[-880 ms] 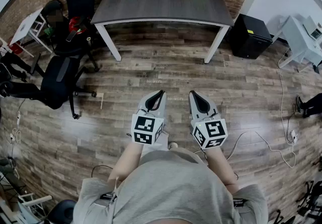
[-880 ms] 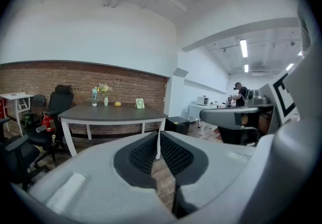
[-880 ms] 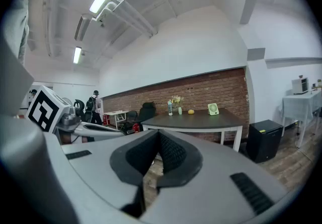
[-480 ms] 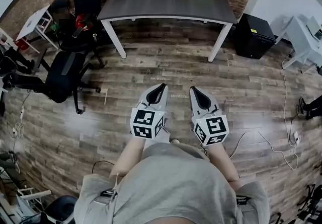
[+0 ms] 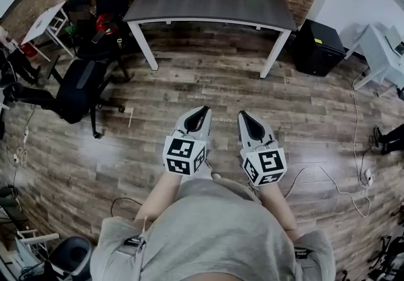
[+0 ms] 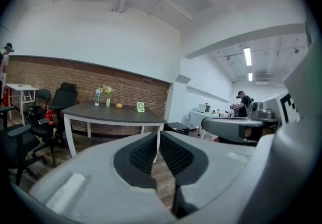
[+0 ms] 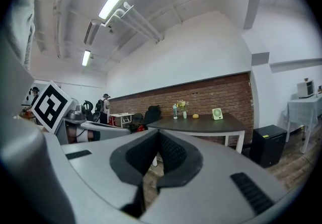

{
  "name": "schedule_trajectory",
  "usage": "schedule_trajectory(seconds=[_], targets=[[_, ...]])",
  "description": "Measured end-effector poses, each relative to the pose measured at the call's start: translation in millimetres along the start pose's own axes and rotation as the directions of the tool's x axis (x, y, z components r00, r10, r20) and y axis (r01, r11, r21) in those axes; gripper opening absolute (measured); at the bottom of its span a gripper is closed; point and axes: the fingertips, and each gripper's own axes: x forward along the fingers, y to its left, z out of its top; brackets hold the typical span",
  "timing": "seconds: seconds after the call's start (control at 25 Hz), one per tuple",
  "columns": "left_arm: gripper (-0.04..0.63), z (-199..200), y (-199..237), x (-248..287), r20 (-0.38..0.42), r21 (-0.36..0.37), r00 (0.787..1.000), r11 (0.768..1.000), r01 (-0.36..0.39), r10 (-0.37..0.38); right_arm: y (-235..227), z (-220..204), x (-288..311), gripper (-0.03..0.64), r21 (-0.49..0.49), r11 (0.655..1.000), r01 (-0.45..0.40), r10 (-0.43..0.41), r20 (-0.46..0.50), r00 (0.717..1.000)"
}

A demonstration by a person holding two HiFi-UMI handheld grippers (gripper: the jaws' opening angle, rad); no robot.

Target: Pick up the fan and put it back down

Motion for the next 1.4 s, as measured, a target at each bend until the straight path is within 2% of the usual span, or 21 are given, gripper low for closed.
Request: schedule_trajectory(seconds=[0.16,0.4,0.72,1.16,1.4], targets=[[0.031,-4,-3,-1,-0.011,0.008,1.0,1.0,-0.009,0.01,-6,-6,-5,0.002,0.016,1.0,0.016,-0.016,-0.019,1.0],[0.032,-7,-5,4,-0.019,-0.018,1.0,1.0,0.018,-0.018,-12,-13,-8,0.011,0.016,1.0,0.021,-0.02,-0.037,0.999],[0.036,-2,-11,28,-0.016,-0.02,0.997,0.997,0.073,-0.074,-33,-18,-1,0.081,0.06,0.997,0.038,-0.035,-0.053,0.998],[0.127,12,11,105,-0.035,0.003,0.992,0.993,0.122,-0.122,-91,-16,56,0.193,0.076,0.994,0.074,-0.068,-0.077,0.995],[0.166,21,33,161,-0.055,0.03,0.987,0.987,0.155,-0.153,-131,-11,104,0.223,0.092,0.99,0.108,-0.101,-0.082,0.992]])
